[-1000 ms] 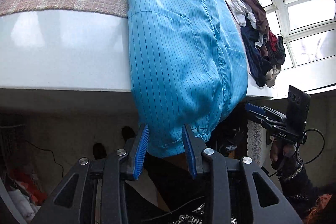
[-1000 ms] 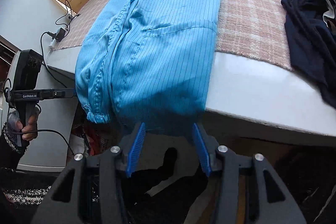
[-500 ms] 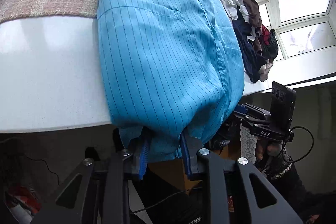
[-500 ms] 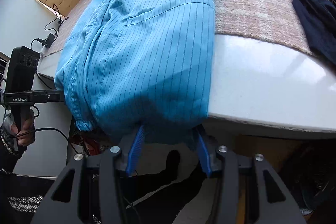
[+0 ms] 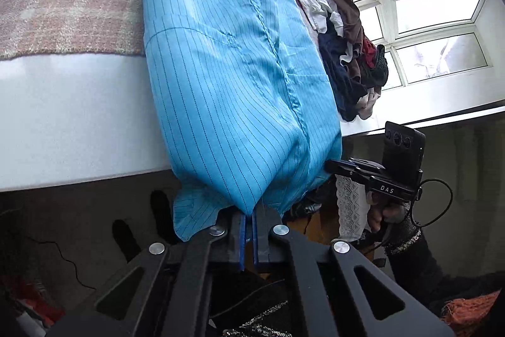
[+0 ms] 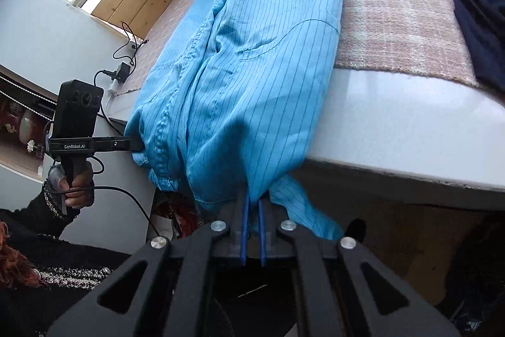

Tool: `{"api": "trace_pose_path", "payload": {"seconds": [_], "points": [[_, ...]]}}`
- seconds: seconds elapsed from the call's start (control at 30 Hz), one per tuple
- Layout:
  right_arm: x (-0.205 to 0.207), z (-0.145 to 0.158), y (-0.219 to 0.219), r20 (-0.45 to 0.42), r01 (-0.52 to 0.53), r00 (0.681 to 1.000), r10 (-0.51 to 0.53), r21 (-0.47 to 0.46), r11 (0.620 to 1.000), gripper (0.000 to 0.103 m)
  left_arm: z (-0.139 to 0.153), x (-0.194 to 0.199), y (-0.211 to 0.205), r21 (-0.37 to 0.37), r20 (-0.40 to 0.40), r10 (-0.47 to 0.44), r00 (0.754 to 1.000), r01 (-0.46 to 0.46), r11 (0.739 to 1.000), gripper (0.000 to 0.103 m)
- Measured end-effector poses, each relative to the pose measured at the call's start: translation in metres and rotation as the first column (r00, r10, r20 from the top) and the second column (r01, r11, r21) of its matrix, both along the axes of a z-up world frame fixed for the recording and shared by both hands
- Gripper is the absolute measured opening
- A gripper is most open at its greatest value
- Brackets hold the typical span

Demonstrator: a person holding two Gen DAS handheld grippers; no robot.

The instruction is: Fold clothes

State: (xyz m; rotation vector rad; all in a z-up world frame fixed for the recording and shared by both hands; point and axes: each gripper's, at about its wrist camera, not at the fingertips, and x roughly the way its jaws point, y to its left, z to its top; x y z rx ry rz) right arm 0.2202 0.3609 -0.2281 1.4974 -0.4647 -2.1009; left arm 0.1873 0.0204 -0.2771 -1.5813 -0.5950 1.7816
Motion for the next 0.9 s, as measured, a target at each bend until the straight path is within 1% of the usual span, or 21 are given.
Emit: {"api": "trace_pose_path", "payload": {"seconds": [0.1,0.17,0.23,0.3,0.4,0.47,0.5,0.53,0.57,0.6,0.63,0.67,0.7,0.73,0.77,0.8,0.83,0.87,0.9], "points": [[0.007,0.023,0.004,-0.043,0.021,0.999,-0.024,-0.073,0.997,0.005,0.024,-0.009,-0.007,0.028,-0.005,-0.004,1.0,0.004,1.0,0.002],[0.005,0.042,0.014,-0.076,0.042,0.996,-0.054,-0.153,0.987,0.005,0.039,-0.015,-0.011,0.047,-0.009,-0.007,1.0,0.007,0.999,0.002],[-0.008,0.064,0.021,-0.105,0.059,0.991,-0.083,-0.216,0.975,0.005,0.055,-0.021,-0.015,0.065,-0.012,-0.009,1.0,0.01,0.998,0.002],[-0.021,0.076,0.024,-0.115,0.065,0.989,-0.097,-0.254,0.965,0.005,0.069,-0.03,-0.019,0.082,-0.014,-0.013,1.0,0.014,0.997,0.002],[-0.052,0.088,0.029,-0.108,0.074,0.988,-0.111,-0.301,0.951,0.005,0.079,-0.063,-0.019,0.1,0.003,-0.003,1.0,0.002,0.995,0.002],[-0.088,0.089,0.028,-0.073,0.091,0.99,-0.12,-0.324,0.942,0.005,0.083,-0.097,-0.017,0.113,0.025,0.015,1.0,-0.017,0.993,0.002],[-0.112,0.082,0.032,-0.043,0.112,0.99,-0.132,-0.319,0.941,0.005,0.083,-0.119,-0.014,0.115,0.038,0.022,0.999,-0.026,0.993,0.002],[-0.144,0.069,0.037,0.005,0.14,0.989,-0.145,-0.298,0.944,0.005,0.079,-0.148,-0.008,0.093,0.048,0.023,0.999,-0.028,0.995,0.005],[-0.176,0.061,0.038,0.06,0.161,0.987,-0.151,-0.254,0.954,0.006,0.075,-0.175,-0.002,0.017,0.033,0.02,0.999,-0.021,1.0,0.01],[-0.206,0.054,0.037,0.113,0.165,0.983,-0.145,-0.189,0.968,0.008,0.071,-0.2,0.003,-0.097,-0.001,0.015,1.0,-0.015,0.995,0.011],[-0.228,0.051,0.038,0.134,0.146,0.983,-0.129,-0.125,0.981,0.008,0.066,-0.218,0.005,-0.177,-0.009,0.017,1.0,-0.019,0.984,0.011],[-0.247,0.049,0.039,0.147,0.12,0.983,-0.11,-0.061,0.991,0.008,0.062,-0.23,0.002,-0.192,0.007,0.02,1.0,-0.018,0.981,0.011],[-0.259,0.051,0.042,0.146,0.102,0.985,-0.095,-0.038,0.994,0.009,0.062,-0.236,-0.003,-0.183,0.01,0.014,1.0,-0.012,0.983,0.011],[-0.264,0.055,0.048,0.14,0.085,0.987,-0.076,-0.058,0.995,0.009,0.066,-0.237,-0.008,-0.178,-0.007,0.006,1.0,-0.008,0.984,0.013],[-0.266,0.058,0.053,0.127,0.064,0.99,-0.053,-0.082,0.995,0.018,0.07,-0.236,-0.014,-0.173,-0.025,0.001,1.0,-0.005,0.985,0.02],[-0.266,0.061,0.059,0.112,0.043,0.993,-0.031,-0.104,0.994,0.032,0.074,-0.232,-0.02,-0.164,-0.042,0.002,0.999,-0.009,0.986,0.025],[-0.262,0.061,0.061,0.099,0.005,0.995,0.003,-0.08,0.997,0.037,0.079,-0.226,-0.025,-0.157,-0.065,0.006,0.998,-0.016,0.987,0.031],[-0.257,0.061,0.062,0.089,-0.037,0.995,0.041,-0.043,0.998,0.039,0.083,-0.22,-0.029,-0.165,-0.088,0.006,0.996,-0.02,0.986,0.032],[-0.25,0.056,0.061,0.104,-0.076,0.992,0.077,-0.018,0.997,0.039,0.085,-0.213,-0.028,-0.195,-0.099,-0.008,0.995,-0.011,0.981,0.032]]}}
